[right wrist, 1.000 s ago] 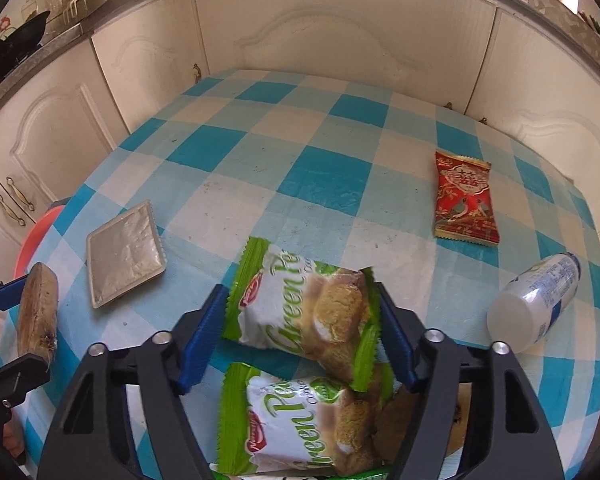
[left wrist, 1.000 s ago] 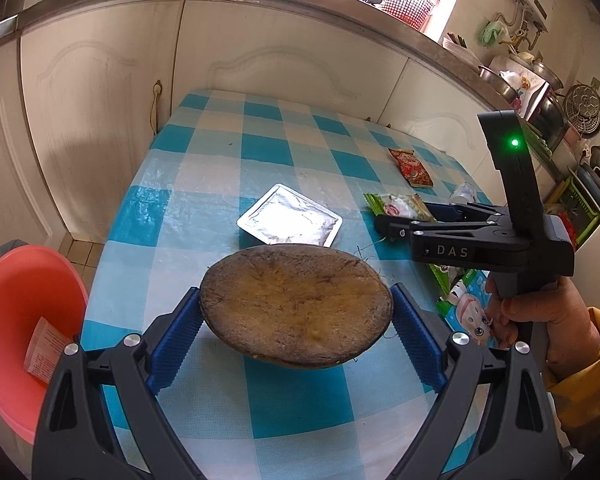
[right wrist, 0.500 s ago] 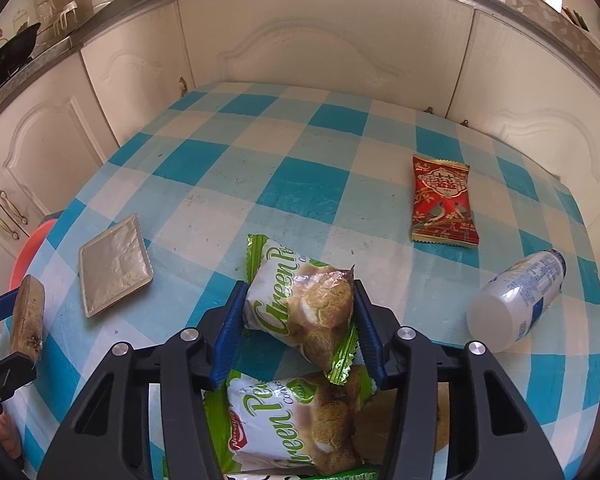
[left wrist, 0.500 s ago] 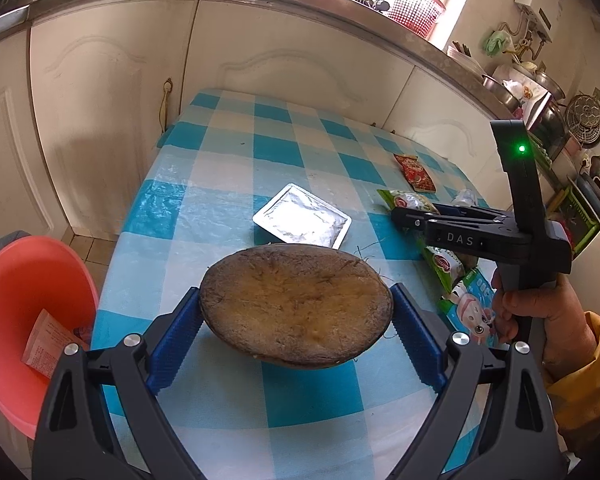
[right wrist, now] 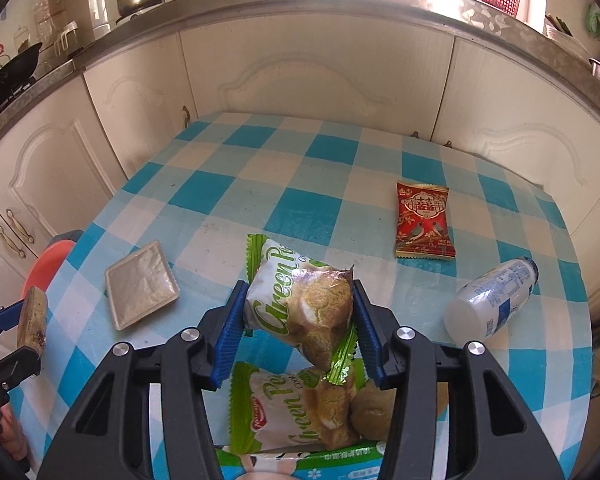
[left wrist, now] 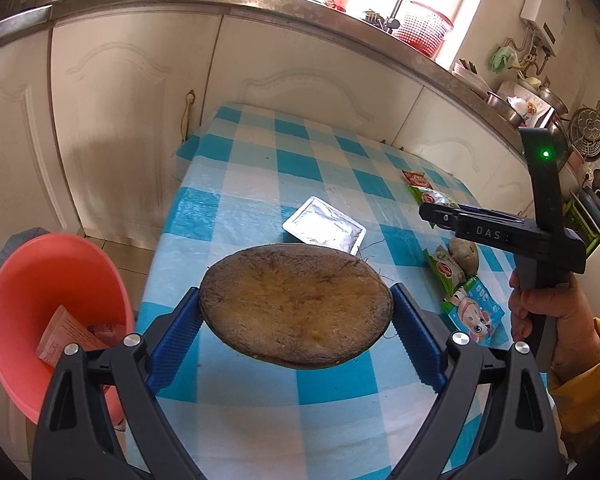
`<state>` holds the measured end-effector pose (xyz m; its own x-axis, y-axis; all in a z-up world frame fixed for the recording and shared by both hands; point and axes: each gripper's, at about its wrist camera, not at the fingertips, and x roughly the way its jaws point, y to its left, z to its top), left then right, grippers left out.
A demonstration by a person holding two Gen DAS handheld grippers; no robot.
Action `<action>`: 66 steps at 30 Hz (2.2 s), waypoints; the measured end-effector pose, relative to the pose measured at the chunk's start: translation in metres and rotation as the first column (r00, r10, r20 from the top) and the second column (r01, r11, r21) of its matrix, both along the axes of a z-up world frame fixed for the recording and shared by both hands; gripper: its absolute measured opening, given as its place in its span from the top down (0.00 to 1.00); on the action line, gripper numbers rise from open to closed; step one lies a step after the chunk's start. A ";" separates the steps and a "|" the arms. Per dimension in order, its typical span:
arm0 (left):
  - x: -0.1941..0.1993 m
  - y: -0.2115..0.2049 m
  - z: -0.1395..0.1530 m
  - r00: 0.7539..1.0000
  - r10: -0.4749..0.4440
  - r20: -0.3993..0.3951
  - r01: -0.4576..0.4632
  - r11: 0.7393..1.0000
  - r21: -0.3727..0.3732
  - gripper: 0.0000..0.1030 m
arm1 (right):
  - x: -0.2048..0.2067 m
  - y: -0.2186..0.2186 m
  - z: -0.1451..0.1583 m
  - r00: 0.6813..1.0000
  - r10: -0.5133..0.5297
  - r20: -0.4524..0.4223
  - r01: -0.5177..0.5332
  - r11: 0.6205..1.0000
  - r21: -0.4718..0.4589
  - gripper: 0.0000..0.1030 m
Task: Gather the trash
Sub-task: 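Carry the flatbread with the left tool while the right tool carries the green packet to the bucket, open both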
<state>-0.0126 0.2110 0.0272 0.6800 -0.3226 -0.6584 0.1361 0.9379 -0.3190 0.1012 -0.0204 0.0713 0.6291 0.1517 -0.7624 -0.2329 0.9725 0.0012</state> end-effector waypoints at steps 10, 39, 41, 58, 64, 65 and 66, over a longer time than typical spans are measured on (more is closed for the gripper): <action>-0.017 0.039 0.006 0.996 0.085 0.021 -0.085 0.996 -0.009 0.11 | -0.020 0.032 0.027 0.997 0.063 0.049 -0.065 0.997 0.044 0.50; -0.040 0.197 -0.034 0.881 0.469 -0.056 -0.467 0.883 0.049 0.11 | -0.061 0.257 0.011 0.840 0.542 -0.011 -0.540 0.839 0.068 0.50; -0.037 0.200 -0.040 0.878 0.474 -0.070 -0.472 0.880 0.051 0.11 | -0.063 0.268 0.002 0.828 0.559 -0.033 -0.557 0.828 0.061 0.49; -0.018 0.215 -0.073 0.860 0.491 -0.138 -0.485 0.871 0.077 0.11 | -0.053 0.308 -0.035 0.807 0.578 -0.120 -0.574 0.816 0.073 0.43; -0.015 0.223 -0.086 0.838 0.511 -0.192 -0.505 0.859 0.080 0.11 | -0.046 0.303 -0.035 0.837 0.538 -0.104 -0.525 0.842 0.128 0.27; -0.016 0.225 -0.088 0.836 0.512 -0.196 -0.508 0.858 0.071 0.11 | -0.044 0.300 -0.034 0.839 0.534 -0.108 -0.518 0.843 0.147 0.27; -0.016 0.226 -0.089 0.835 0.512 -0.199 -0.511 0.857 0.065 0.11 | -0.041 0.296 -0.034 0.840 0.532 -0.112 -0.512 0.843 0.167 0.26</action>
